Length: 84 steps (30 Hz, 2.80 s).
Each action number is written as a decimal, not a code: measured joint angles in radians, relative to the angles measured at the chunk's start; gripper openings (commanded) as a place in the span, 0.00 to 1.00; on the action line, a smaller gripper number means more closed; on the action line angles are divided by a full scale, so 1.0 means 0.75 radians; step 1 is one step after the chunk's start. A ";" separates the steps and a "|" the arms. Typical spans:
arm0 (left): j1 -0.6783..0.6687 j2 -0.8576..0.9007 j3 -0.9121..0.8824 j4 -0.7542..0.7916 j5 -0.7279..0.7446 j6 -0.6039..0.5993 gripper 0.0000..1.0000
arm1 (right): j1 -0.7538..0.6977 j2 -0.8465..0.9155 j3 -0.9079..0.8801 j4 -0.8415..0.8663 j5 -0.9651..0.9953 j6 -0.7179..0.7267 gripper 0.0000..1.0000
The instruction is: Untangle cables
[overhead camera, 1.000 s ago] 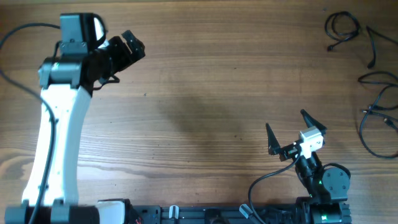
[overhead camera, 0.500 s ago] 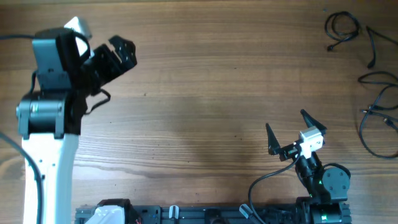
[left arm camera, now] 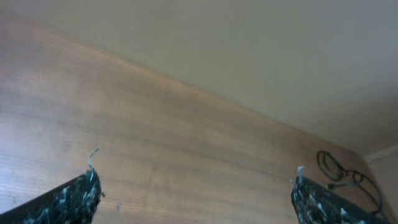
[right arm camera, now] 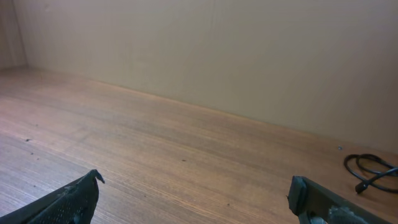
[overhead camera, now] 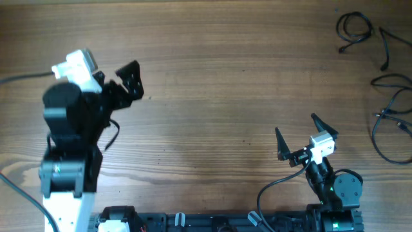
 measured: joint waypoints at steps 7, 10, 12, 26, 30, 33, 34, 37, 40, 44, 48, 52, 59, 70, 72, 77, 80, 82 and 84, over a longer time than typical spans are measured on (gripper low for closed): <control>0.000 -0.312 -0.385 0.345 -0.010 0.125 1.00 | 0.000 0.001 0.000 0.001 0.000 0.000 1.00; 0.000 -0.454 -0.540 0.416 -0.011 0.144 1.00 | 0.000 0.001 0.000 -0.001 0.000 0.000 1.00; 0.000 -0.555 -0.649 0.469 -0.014 0.156 1.00 | 0.000 0.000 0.000 0.001 0.000 0.000 1.00; 0.067 -1.073 -1.127 0.576 -0.045 0.293 1.00 | 0.000 -0.001 0.000 0.001 0.000 0.000 1.00; 0.067 -1.113 -1.158 0.512 -0.061 0.293 1.00 | 0.000 -0.001 0.000 0.001 0.000 0.000 1.00; 0.067 -1.132 -1.180 0.457 -0.068 0.293 1.00 | 0.000 -0.001 0.000 0.001 0.000 0.000 1.00; 0.067 -1.139 -1.189 0.447 -0.070 0.293 1.00 | 0.000 -0.001 0.000 0.000 0.000 0.000 1.00; 0.067 -1.159 -1.206 0.441 -0.070 0.293 1.00 | 0.000 -0.001 0.000 0.001 0.000 0.000 1.00; 0.067 -1.165 -1.217 0.425 -0.070 0.293 1.00 | 0.000 -0.001 0.000 0.000 0.000 0.000 1.00; 0.067 -1.165 -1.221 0.423 -0.070 0.293 1.00 | 0.000 -0.001 0.000 0.000 0.000 0.000 1.00; 0.067 -1.165 -1.221 0.423 -0.071 0.293 1.00 | 0.000 -0.001 0.000 0.001 0.000 0.000 1.00; 0.067 -1.165 -1.221 0.423 -0.071 0.293 1.00 | 0.000 -0.001 0.000 0.001 0.000 0.000 1.00; 0.066 -1.165 -1.221 0.423 -0.071 0.293 1.00 | 0.000 -0.001 0.000 0.001 0.000 0.000 1.00; 0.066 -1.165 -1.221 0.423 -0.071 0.293 1.00 | 0.000 -0.001 0.000 0.001 0.000 0.000 1.00; 0.066 -1.165 -1.221 0.423 -0.071 0.293 1.00 | 0.000 -0.001 0.000 0.000 0.000 0.000 1.00; 0.067 -1.165 -1.221 0.423 -0.072 0.293 1.00 | 0.000 -0.001 0.000 0.000 0.000 0.000 1.00; 0.067 -1.165 -1.221 0.423 -0.076 0.293 1.00 | 0.000 -0.001 0.000 0.000 0.000 0.000 1.00; 0.067 -1.165 -1.221 0.423 -0.079 0.293 1.00 | 0.000 -0.001 0.000 0.000 0.000 0.000 1.00; 0.066 -1.165 -1.221 0.423 -0.079 0.293 1.00 | 0.000 -0.001 0.000 0.000 0.000 0.000 1.00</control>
